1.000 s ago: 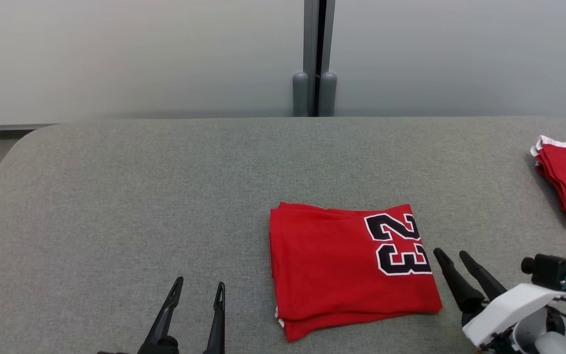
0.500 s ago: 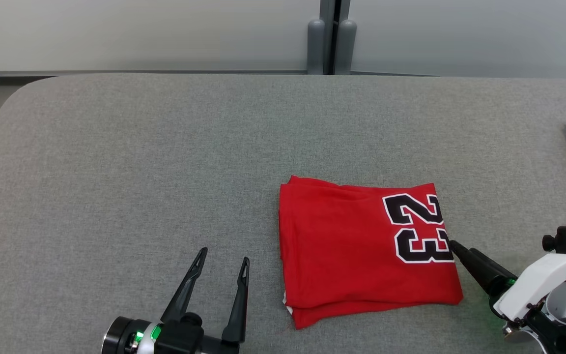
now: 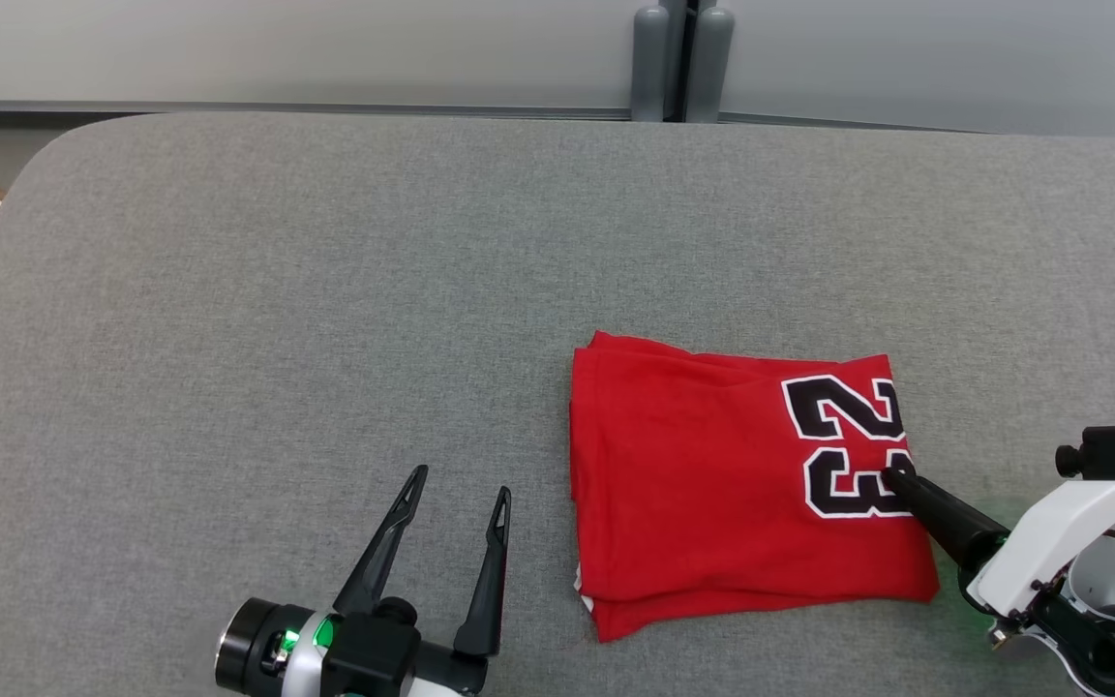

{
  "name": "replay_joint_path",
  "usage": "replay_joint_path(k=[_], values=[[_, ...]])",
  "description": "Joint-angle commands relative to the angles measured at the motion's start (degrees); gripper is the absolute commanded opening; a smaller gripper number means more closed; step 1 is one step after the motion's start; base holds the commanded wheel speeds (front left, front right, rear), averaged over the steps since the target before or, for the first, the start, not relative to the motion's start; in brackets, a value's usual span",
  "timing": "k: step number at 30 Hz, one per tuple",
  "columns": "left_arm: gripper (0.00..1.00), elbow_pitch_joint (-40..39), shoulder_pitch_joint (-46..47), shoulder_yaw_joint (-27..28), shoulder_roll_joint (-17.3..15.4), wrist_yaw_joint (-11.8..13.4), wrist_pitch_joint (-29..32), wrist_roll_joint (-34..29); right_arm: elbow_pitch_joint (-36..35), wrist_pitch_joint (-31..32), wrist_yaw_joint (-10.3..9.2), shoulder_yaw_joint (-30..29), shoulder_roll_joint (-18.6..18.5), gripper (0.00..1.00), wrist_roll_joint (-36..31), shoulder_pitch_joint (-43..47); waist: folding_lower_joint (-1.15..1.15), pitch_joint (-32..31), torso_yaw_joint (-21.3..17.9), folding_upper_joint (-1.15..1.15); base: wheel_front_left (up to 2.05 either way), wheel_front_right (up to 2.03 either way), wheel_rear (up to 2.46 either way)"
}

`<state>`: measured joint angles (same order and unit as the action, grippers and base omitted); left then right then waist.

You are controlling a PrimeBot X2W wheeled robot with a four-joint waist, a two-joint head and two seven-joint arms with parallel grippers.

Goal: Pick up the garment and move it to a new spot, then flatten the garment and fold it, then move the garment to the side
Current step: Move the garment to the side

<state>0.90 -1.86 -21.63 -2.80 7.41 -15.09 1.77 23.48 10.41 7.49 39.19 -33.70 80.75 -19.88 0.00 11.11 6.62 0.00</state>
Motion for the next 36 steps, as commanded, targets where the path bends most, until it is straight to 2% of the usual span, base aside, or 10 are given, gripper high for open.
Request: replay_joint_path(k=[1, 2, 4, 5, 7, 15, 24, 30, 36], values=[[1.00, -0.1, 1.1, -0.1, -0.2, 0.3, -0.1, -0.1, 0.4, -0.3, -0.02, 0.3, -0.5, 0.50, 0.7, -0.5, 0.00, 0.6, 0.8, 0.00, 0.00, 0.00, 0.00], [1.00, -0.1, 1.1, -0.1, -0.2, 0.3, -0.1, -0.1, 0.4, -0.3, -0.02, 0.3, -0.5, 0.50, 0.7, -0.5, 0.00, 0.6, 0.8, 0.00, 0.00, 0.00, 0.00], [1.00, 0.1, 1.2, -0.2, -0.2, 0.5, -0.1, 0.1, 0.8, 0.0, -0.02, 0.8, -0.8, 0.39, 1.1, -0.9, 0.00, 1.0, 1.3, 0.00, 0.00, 0.00, 0.00], [1.00, 0.1, 1.3, -0.2, -0.2, 0.6, -0.1, 0.2, 0.8, 0.1, -0.02, 1.1, -0.9, 0.30, 1.3, -1.1, 0.00, 1.2, 1.5, 0.00, 0.00, 0.00, 0.00], [1.00, 0.2, 1.3, -0.3, -0.2, 0.7, -0.1, 0.5, 0.9, -0.1, -0.02, 1.6, -0.9, 0.00, 1.7, -1.1, 0.00, 1.4, 1.7, 0.00, 0.00, 0.00, 0.00], [1.00, -0.1, 1.9, -0.1, -0.2, 1.0, -0.1, 0.7, -1.3, -3.8, -0.03, 2.2, -4.0, 0.00, -0.2, -5.2, 0.00, 2.3, -1.0, 0.00, 0.00, 0.00, 0.00], [1.00, -0.8, 5.8, -0.3, -0.2, 0.6, -0.1, 0.3, -2.6, -7.2, -0.02, 0.6, -11.6, 0.00, -2.9, -15.1, 0.00, 8.1, -6.5, 0.00, 0.00, 0.00, 0.00], [1.00, -0.4, 8.5, -1.1, -0.2, 0.2, -0.1, -0.2, -2.1, -6.4, -0.02, 0.1, -16.5, 0.00, -4.3, -22.4, 0.00, 12.2, -8.6, 0.00, 0.00, 0.00, 0.00], [1.00, 0.3, 10.1, -0.9, -0.3, -0.2, -0.1, -1.1, -0.3, -5.4, -0.03, -0.3, -19.6, 0.00, -5.3, -28.3, 0.00, 14.1, -10.3, 0.00, 0.00, 0.00, 0.00]])
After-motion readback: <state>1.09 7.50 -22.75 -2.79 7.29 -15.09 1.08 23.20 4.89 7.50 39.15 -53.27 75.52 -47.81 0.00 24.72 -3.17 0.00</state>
